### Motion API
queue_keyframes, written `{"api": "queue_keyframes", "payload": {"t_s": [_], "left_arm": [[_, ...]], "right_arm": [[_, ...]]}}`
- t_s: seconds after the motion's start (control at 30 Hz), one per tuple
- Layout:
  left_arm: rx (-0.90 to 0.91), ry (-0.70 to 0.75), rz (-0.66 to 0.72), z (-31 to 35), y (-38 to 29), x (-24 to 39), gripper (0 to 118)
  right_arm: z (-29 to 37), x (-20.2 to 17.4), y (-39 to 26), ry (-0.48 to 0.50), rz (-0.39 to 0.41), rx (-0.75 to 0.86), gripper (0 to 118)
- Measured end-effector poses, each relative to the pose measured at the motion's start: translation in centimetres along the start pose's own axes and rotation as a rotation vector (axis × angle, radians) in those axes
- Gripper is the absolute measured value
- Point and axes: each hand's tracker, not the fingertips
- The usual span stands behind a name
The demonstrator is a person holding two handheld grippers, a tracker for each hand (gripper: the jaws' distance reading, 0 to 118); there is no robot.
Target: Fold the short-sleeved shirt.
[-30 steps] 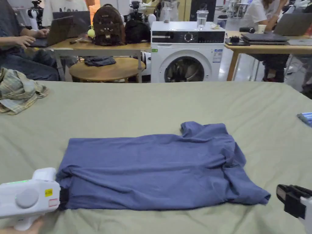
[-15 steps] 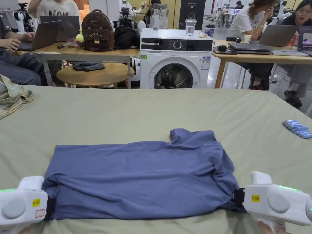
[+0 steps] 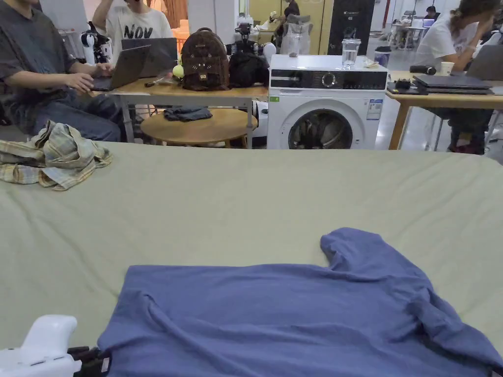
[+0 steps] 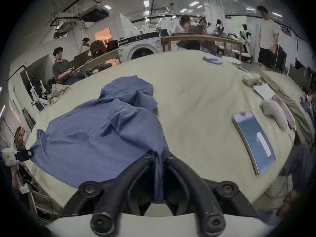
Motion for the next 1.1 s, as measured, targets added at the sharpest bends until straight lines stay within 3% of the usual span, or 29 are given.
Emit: {"api": "queue_keyframes", "payload": {"t_s": [0.1, 0.17, 0.2, 0.27, 0.3, 0.47, 0.6, 0.67, 0.77, 0.8, 0.97, 1.1], "left_arm": [[-0.02, 0.006, 0.011, 0.3, -3.5, -0.5, 0], [-0.014, -0.004, 0.041, 0.2, -4.8, -0.8, 0], [-0.016, -0.016, 0.082, 0.0, -5.0, -1.3, 4], [0.009, -0.009, 0.156, 0.1, -5.0, -2.1, 38], [0.043, 0.014, 0.142, 0.6, -4.9, -1.7, 46], [0.28, 0.062, 0.03, 4.8, -2.2, 0.8, 46], [0.372, 0.087, 0.014, 5.7, 0.9, 2.4, 46], [0.396, 0.066, -0.008, 5.8, 1.8, 3.3, 44], [0.431, 0.023, -0.033, 5.7, 2.2, 4.7, 1], [0.423, 0.017, -0.037, 5.4, 2.2, 5.0, 0], [0.379, -0.031, -0.025, 4.9, 2.2, 5.6, 0], [0.32, -0.042, 0.023, 3.1, 6.4, 2.9, 0]], "right_arm": [[1.4, 0.5, -3.2, -0.003, 0.009, -0.035, 4], [1.8, -0.3, -4.5, -0.009, 0.065, -0.035, 5], [1.9, -0.6, -5.0, -0.019, 0.102, -0.014, 12], [1.6, -0.8, -5.4, -0.071, 0.162, -0.012, 45], [2.0, -0.9, -5.5, -0.055, 0.172, 0.003, 56], [4.7, -3.0, -3.3, 0.011, 0.225, 0.175, 56], [5.4, -7.4, -0.6, 0.15, 0.279, 0.268, 56], [4.9, -9.0, 0.2, 0.195, 0.269, 0.271, 49], [3.7, -10.8, 0.5, 0.218, 0.255, 0.272, 8], [3.2, -11.1, 0.4, 0.213, 0.252, 0.273, 0], [1.2, -11.2, -0.2, 0.224, 0.209, 0.225, 0], [1.1, -10.6, 0.0, 0.222, 0.214, 0.212, 0]]}}
